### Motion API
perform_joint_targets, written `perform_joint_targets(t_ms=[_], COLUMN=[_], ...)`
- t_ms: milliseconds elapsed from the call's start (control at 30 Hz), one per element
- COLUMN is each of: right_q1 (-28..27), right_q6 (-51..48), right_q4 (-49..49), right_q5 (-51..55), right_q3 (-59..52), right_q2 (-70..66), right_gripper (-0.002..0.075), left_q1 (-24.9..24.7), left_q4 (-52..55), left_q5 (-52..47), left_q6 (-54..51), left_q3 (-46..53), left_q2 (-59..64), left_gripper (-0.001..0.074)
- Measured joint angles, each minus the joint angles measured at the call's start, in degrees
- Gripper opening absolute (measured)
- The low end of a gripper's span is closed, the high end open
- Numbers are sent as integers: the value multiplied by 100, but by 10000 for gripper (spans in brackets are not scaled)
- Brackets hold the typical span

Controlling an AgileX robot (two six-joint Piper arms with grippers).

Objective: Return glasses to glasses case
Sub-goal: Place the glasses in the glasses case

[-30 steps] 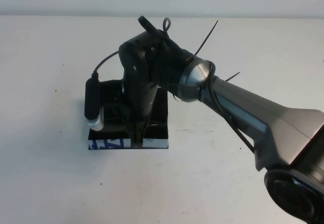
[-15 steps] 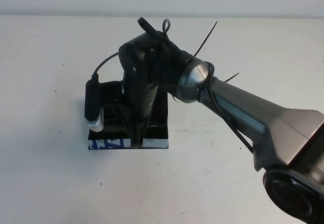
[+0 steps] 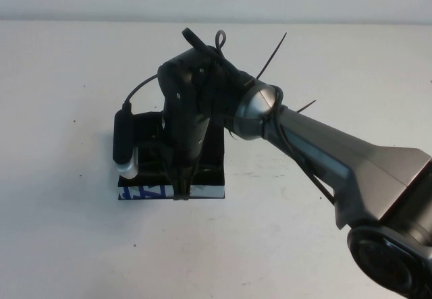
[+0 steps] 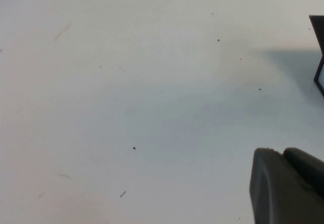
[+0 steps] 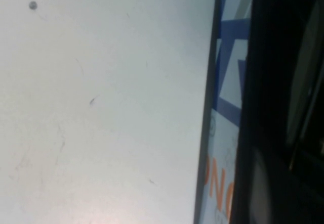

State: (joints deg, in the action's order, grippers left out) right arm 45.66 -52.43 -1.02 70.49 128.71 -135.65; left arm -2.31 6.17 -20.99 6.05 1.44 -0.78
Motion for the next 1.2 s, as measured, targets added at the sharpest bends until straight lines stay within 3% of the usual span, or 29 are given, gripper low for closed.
perform_joint_targets(t_ms=[133, 533, 767, 1033, 1200], right_q1=[0, 0, -11, -60, -75], right_q6=[0, 0, 89, 1070, 1721], right_q4=[102, -34, -115, -289, -299], right_q5=[0, -8, -8, 28, 39], right_q3=[0, 0, 9, -58, -845], right_q2=[0, 10, 230, 675, 1585], right_gripper=[28, 180, 188, 185, 115], left_q1=[0, 0, 0, 0, 0], left_q4=[0, 0, 0, 0, 0], left_q5=[0, 0, 0, 0, 0], left_q6=[0, 0, 0, 0, 0], left_q3=[0, 0, 0, 0, 0], left_q2=[0, 0, 0, 0, 0], left_gripper=[0, 0, 0, 0, 0])
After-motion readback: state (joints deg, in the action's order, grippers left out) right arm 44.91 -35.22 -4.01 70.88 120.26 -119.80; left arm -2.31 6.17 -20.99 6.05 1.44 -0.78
